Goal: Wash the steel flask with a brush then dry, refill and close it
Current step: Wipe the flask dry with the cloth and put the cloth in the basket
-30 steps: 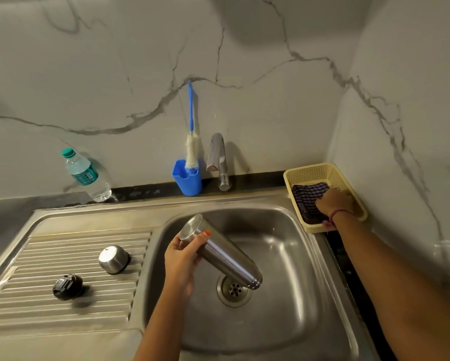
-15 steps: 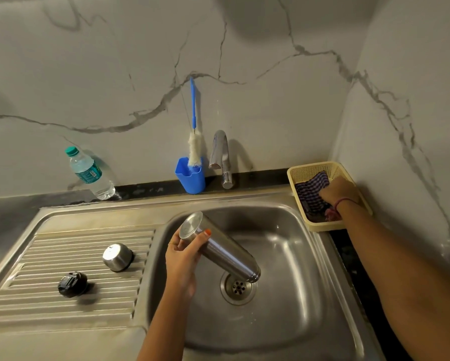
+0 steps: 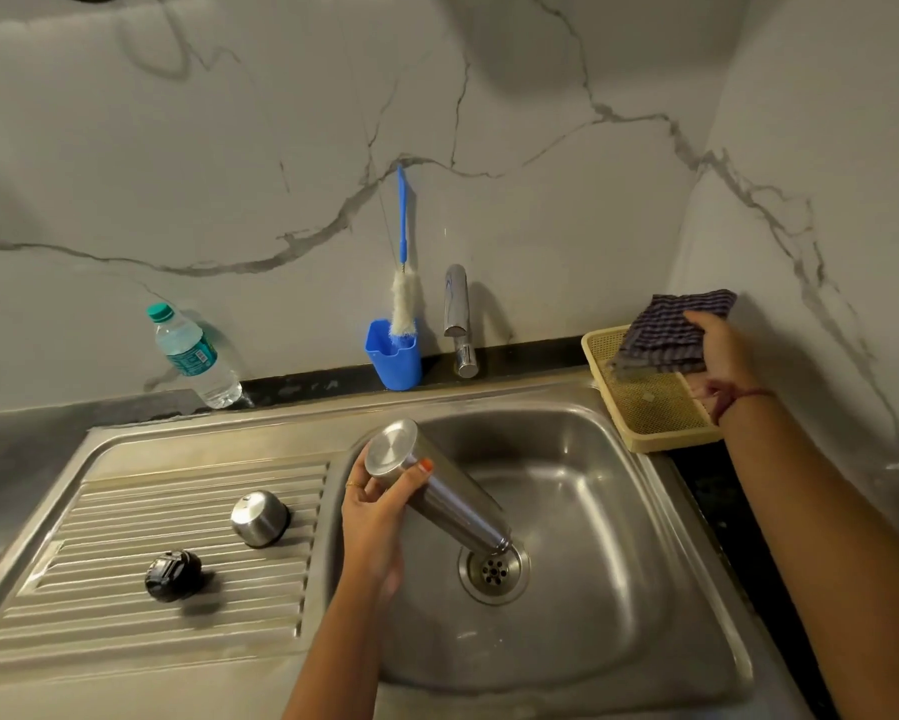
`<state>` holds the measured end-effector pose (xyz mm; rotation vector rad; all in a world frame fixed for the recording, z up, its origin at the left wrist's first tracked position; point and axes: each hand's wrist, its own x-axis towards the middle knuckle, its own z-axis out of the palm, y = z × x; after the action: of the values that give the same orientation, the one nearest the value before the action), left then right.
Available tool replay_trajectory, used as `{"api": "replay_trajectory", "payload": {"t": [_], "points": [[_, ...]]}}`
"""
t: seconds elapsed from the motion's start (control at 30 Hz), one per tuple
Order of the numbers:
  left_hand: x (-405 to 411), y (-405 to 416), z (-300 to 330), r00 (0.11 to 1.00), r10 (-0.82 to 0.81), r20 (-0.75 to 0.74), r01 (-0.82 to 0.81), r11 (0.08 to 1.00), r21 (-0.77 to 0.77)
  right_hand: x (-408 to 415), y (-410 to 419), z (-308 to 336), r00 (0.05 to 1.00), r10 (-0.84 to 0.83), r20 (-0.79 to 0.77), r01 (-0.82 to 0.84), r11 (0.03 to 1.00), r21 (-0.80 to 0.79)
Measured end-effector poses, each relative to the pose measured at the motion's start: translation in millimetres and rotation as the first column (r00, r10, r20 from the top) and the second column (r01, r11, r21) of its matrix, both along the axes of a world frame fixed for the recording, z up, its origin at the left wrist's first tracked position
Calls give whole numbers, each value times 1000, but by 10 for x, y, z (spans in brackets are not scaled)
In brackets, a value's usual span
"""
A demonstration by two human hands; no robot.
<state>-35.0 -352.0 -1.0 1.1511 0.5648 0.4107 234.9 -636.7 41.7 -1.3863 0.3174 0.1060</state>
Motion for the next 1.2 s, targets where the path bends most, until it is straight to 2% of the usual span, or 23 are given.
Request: {"api": "replay_trajectory", "payload": {"t": [0.13,0.23,0.4,0.5,0.63,0.73,0.8,0.87,0.9,0.97,1.0,1.07,1.13,1.2], "points": [[-61,71,54,999,-28,24,27,999,19,-450,61,203,999,-31,17,21,920,391],[-112,130,94,998,-39,43,39,999,5,-931,184,257,1000,7,-7,-2,839,544],[-216,181,126,998,-56,33,55,997,54,-1719,488,139,997,51,-62,4,745,667],[-298,197,140,997,-66,33,62,991,119,-2093,703,43,987,82,-141,26,773,634],[-416,206,135,992,-116,47,103,973,206,-2432,939,7,972,138,-189,-27,869,494],[-482,238,125,985,-162,61,139,952,274,-2554,1132,166,976,195,-101,-143,912,384],[-514,248,137,978,-197,68,165,933,320,-2571,1291,313,974,226,0,-219,945,243],[-531,257,160,970,-232,80,190,917,351,-2578,1453,442,935,334,116,-336,942,-7],[-536,261,177,963,-254,89,207,911,357,-2585,1525,485,891,419,177,-393,905,-163],[-540,272,221,948,-302,105,243,895,374,-2586,1650,524,760,596,259,-442,766,-466],[-541,280,238,942,-319,107,259,890,377,-2581,1711,522,679,677,283,-417,674,-611],[-527,311,237,940,-326,96,273,893,357,-2577,1817,497,521,801,294,-260,477,-839],[-509,346,206,952,-292,89,249,911,329,-2593,1889,445,404,877,260,-162,349,-923],[-509,382,171,965,-243,96,203,929,311,-2625,1871,392,321,909,267,-179,335,-925]]}}
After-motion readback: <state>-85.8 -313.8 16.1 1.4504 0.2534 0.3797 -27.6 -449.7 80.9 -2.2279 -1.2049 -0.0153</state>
